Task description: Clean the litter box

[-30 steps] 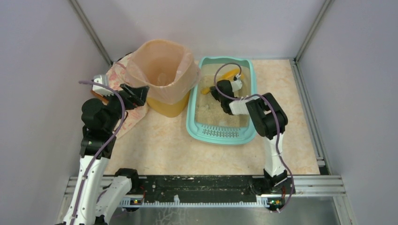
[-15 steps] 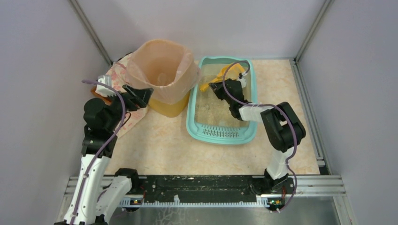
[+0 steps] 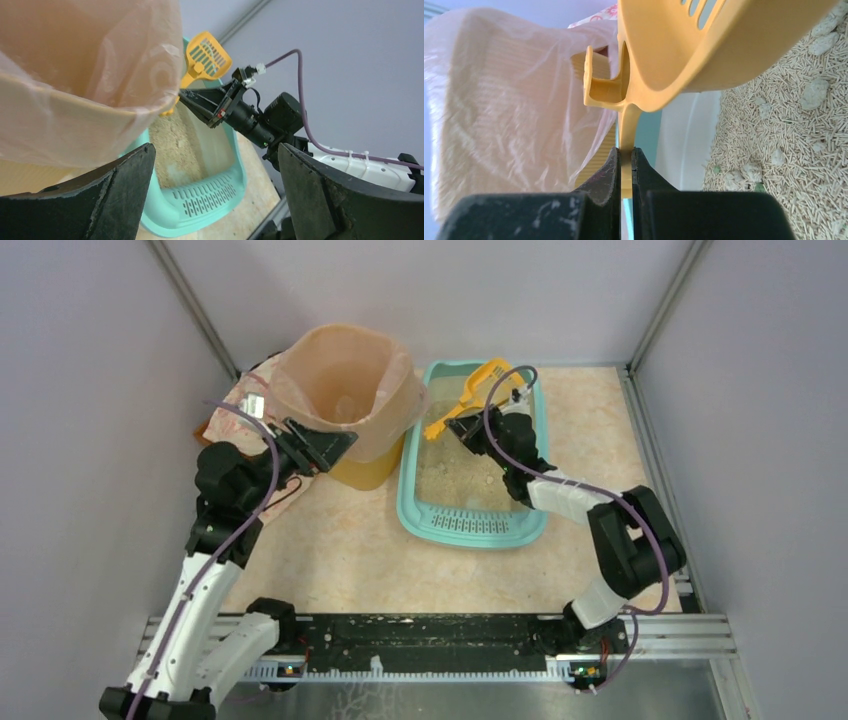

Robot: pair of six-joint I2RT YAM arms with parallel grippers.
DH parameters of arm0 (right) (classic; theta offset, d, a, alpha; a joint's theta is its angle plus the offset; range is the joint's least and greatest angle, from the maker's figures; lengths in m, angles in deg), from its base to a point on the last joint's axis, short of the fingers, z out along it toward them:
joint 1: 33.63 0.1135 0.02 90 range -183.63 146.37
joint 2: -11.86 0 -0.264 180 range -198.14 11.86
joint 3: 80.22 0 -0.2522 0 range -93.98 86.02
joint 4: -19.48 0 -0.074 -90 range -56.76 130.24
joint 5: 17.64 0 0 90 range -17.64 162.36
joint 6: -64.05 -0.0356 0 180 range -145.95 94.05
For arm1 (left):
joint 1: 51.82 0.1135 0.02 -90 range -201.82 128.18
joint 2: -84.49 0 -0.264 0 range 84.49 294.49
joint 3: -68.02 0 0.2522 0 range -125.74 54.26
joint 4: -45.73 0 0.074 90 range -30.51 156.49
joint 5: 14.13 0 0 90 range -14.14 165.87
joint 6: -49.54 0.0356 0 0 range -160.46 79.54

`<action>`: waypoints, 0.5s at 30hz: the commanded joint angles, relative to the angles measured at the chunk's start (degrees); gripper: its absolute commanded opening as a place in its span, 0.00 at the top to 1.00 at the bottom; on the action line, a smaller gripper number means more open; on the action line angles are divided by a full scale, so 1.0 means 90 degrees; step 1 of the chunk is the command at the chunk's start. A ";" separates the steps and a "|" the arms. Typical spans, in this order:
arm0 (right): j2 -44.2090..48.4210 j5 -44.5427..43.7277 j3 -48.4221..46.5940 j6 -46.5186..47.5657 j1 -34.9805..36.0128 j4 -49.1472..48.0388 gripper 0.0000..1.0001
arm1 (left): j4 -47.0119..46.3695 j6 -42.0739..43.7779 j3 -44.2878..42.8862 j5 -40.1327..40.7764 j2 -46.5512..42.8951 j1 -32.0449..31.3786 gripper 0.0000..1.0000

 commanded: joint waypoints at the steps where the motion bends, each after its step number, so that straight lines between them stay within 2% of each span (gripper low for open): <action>1: 0.0970 0.0106 0.0105 0.0712 -0.0032 0.0243 1.00 | -0.0151 -0.0035 -0.0312 -0.0111 0.0412 -0.0592 0.01; 8: 0.1711 0.0247 0.0226 0.1201 -0.0039 0.0840 1.00 | -0.0293 0.0079 -0.0442 0.0488 0.0919 -0.1627 0.01; 15: 0.2173 0.1303 0.0293 0.1295 -0.0039 0.0776 1.00 | -0.0724 0.0344 -0.0526 0.1012 0.1760 -0.2594 0.02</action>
